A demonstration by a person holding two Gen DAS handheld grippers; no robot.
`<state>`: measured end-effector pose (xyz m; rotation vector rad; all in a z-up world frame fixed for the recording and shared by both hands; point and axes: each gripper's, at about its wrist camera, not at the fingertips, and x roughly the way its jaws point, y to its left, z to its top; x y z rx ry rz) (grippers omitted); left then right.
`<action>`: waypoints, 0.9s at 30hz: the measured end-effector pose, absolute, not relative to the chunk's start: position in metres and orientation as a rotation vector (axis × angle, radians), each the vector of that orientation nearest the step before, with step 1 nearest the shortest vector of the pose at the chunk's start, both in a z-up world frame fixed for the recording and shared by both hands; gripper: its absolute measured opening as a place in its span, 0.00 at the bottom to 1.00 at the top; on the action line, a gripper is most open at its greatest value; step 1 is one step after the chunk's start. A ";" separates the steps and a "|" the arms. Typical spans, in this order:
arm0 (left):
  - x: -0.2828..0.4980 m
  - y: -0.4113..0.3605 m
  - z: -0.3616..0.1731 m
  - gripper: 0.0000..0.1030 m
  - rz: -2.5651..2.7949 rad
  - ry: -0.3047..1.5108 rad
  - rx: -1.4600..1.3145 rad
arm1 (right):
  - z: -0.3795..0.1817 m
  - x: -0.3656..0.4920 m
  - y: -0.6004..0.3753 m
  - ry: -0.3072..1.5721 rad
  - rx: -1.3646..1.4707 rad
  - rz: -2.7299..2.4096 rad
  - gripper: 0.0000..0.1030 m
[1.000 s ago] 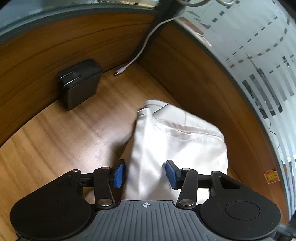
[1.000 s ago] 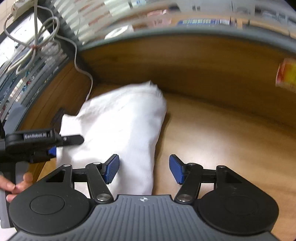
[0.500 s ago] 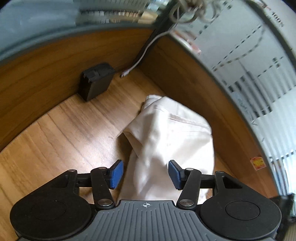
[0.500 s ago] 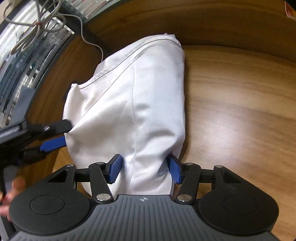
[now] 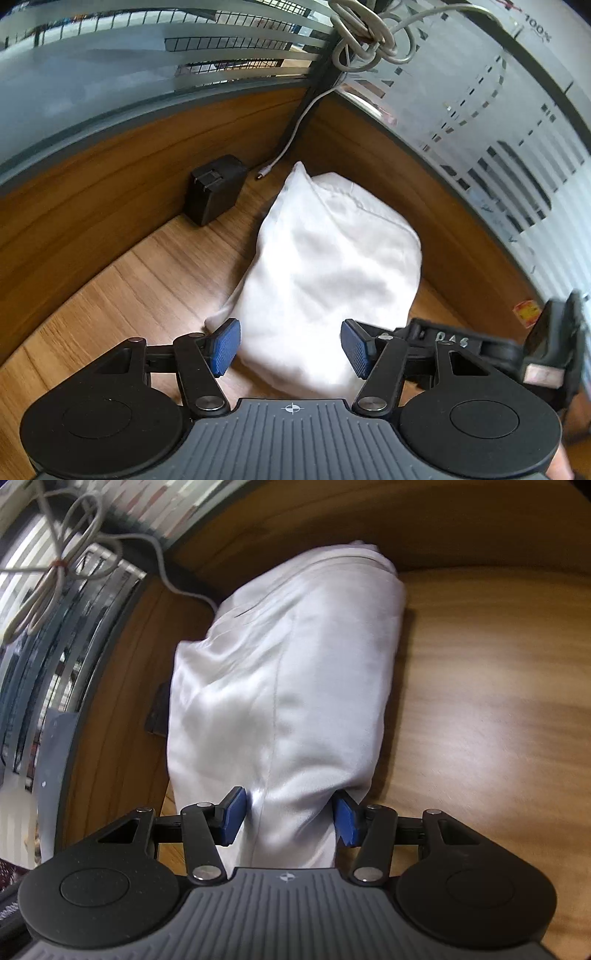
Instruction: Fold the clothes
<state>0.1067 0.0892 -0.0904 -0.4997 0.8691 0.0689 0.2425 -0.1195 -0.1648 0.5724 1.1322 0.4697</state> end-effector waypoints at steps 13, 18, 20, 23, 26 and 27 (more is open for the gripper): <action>0.141 0.082 -0.099 0.36 0.076 0.851 -0.511 | -0.117 0.206 -0.166 1.030 0.398 0.470 0.56; 0.178 0.066 -0.098 0.35 0.038 0.845 -0.433 | -0.108 0.179 -0.195 1.020 0.397 0.434 0.56; 0.193 0.060 -0.103 0.35 0.027 0.864 -0.389 | -0.107 0.167 -0.207 1.024 0.403 0.417 0.57; 0.213 0.055 -0.112 0.35 0.037 0.887 -0.342 | -0.107 0.149 -0.227 1.032 0.410 0.386 0.57; 0.227 0.055 -0.114 0.35 0.035 0.868 -0.339 | -0.107 0.135 -0.243 1.034 0.428 0.345 0.57; 0.232 0.056 -0.114 0.35 0.037 0.865 -0.338 | -0.106 0.131 -0.249 1.033 0.438 0.333 0.57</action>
